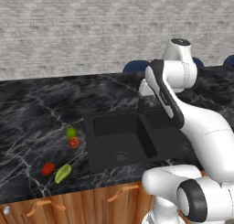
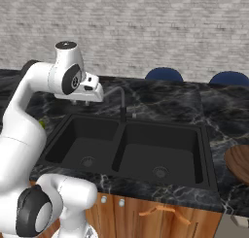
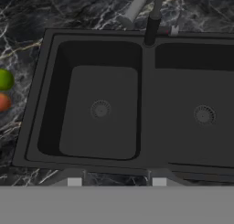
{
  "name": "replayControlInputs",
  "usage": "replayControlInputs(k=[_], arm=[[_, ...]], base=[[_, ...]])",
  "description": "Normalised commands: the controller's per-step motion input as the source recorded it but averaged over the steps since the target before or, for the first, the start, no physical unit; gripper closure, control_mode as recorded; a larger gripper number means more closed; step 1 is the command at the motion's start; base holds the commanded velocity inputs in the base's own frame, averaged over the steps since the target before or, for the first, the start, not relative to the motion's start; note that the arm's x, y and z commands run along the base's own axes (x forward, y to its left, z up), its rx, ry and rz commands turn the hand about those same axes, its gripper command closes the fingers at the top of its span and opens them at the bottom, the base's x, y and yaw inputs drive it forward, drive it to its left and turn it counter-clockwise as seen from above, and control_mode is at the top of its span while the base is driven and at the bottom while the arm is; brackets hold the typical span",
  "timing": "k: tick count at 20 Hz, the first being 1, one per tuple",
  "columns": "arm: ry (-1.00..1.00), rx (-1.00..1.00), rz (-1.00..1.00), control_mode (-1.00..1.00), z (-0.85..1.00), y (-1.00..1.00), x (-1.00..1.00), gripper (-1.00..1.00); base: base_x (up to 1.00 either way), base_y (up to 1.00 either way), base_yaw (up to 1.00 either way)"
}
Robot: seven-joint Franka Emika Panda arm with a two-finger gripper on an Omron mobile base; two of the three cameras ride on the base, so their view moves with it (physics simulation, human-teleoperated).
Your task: There is a mixed pile of frozen fruits and vegetables on the counter. Locate all the frozen vegetables and place the items in a bowl on the counter. Take all the frozen fruits and defrost them in a running sink.
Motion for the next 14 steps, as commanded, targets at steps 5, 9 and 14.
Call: replayControlInputs(k=[5,9,14], arm=[[0.00,0.00,0.00,-1.00,-0.01,0.10,-0.02,-1.00],[0.01,0.00,-0.03,-1.00,0.00,0.29,-0.09,-1.00],[0.01,0.00,0.00,-1.00,-0.05,0.39,-0.15,-1.00]], base=[[0.00,0.00,0.00],[0.00,0.00,0.00],[0.00,0.00,0.00]])
